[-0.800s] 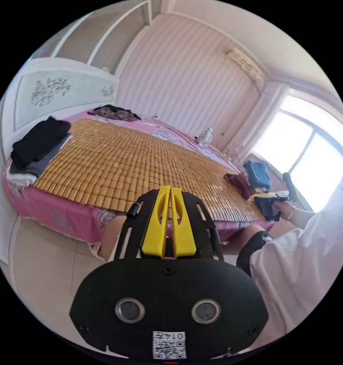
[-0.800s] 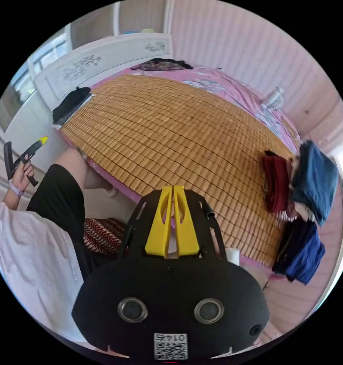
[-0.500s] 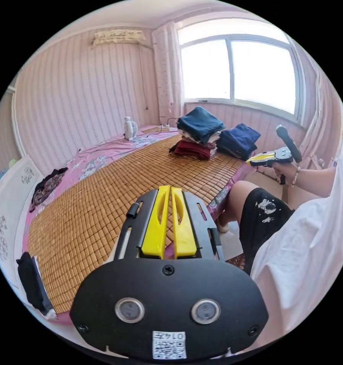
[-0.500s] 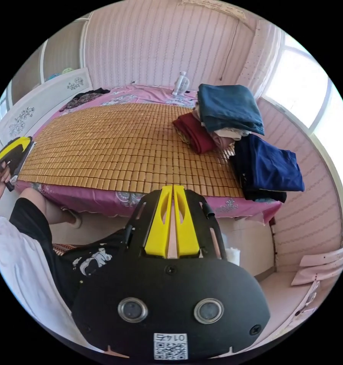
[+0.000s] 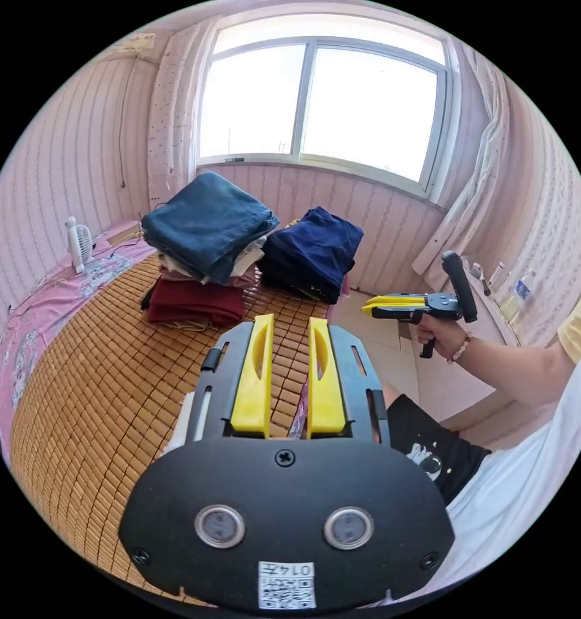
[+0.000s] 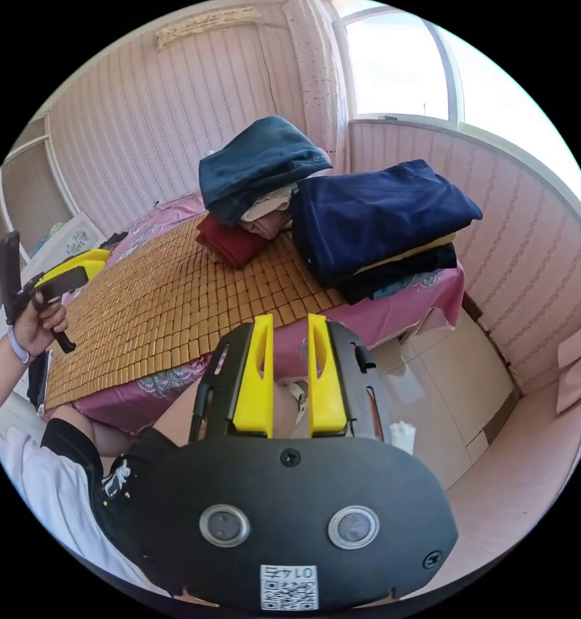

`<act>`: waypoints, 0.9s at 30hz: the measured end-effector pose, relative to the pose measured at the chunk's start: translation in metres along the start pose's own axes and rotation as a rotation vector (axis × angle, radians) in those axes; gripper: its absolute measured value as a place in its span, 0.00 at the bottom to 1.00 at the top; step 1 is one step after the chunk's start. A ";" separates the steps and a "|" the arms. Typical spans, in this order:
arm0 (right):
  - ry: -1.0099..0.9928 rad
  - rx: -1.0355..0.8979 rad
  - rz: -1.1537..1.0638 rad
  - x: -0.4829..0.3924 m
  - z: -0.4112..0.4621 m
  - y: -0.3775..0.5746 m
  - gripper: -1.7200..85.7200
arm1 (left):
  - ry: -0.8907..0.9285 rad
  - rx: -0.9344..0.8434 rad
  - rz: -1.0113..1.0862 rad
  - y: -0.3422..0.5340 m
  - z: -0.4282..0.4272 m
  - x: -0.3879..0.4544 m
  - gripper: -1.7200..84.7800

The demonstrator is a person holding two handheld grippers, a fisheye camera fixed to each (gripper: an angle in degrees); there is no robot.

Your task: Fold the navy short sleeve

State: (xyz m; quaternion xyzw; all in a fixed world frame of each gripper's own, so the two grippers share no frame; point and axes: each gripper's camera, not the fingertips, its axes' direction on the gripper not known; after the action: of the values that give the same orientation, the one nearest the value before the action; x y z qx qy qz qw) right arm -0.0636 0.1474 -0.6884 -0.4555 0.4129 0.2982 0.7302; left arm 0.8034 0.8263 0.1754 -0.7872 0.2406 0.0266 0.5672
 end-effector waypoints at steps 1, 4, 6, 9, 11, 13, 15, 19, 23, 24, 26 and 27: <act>0.003 0.029 0.026 0.016 0.002 -0.008 0.12 | 0.029 -0.025 -0.008 -0.023 0.023 -0.004 0.14; -0.014 0.080 0.144 0.056 0.013 -0.024 0.13 | 0.079 -0.091 -0.019 -0.076 0.079 -0.012 0.15; -0.037 0.080 0.229 0.080 0.025 -0.030 0.15 | 0.105 -0.124 -0.015 -0.102 0.110 -0.013 0.15; -0.057 0.057 0.359 0.113 0.043 -0.034 0.17 | 0.124 -0.168 -0.033 -0.140 0.156 -0.015 0.15; -0.083 0.059 0.398 0.126 0.050 -0.033 0.16 | 0.138 -0.183 -0.055 -0.157 0.177 -0.015 0.15; -0.151 0.057 0.373 0.133 0.051 -0.035 0.11 | 0.159 -0.218 -0.059 -0.174 0.199 -0.012 0.14; -0.119 0.074 0.329 0.131 0.043 -0.037 0.07 | 0.155 -0.290 -0.029 -0.181 0.210 -0.008 0.12; -0.114 0.170 0.215 0.106 0.007 -0.037 0.04 | 0.177 -0.256 -0.010 -0.184 0.184 -0.003 0.06; -0.258 0.228 0.080 0.064 -0.032 -0.036 0.03 | 0.206 -0.160 0.059 -0.158 0.117 -0.003 0.04; -0.287 0.235 0.041 0.045 -0.043 -0.033 0.03 | 0.209 -0.131 0.060 -0.140 0.089 -0.007 0.03; -0.325 0.220 -0.019 0.014 -0.052 -0.029 0.03 | 0.200 -0.097 0.010 -0.105 0.044 -0.018 0.03; -0.382 0.212 -0.044 -0.006 -0.055 -0.027 0.03 | 0.195 -0.069 -0.052 -0.079 0.015 -0.028 0.03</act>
State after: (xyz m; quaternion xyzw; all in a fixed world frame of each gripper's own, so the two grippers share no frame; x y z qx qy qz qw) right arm -0.0628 0.0862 -0.6851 -0.3205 0.2858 0.3179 0.8453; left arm 0.8146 0.8687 0.2485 -0.8111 0.2730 -0.0564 0.5142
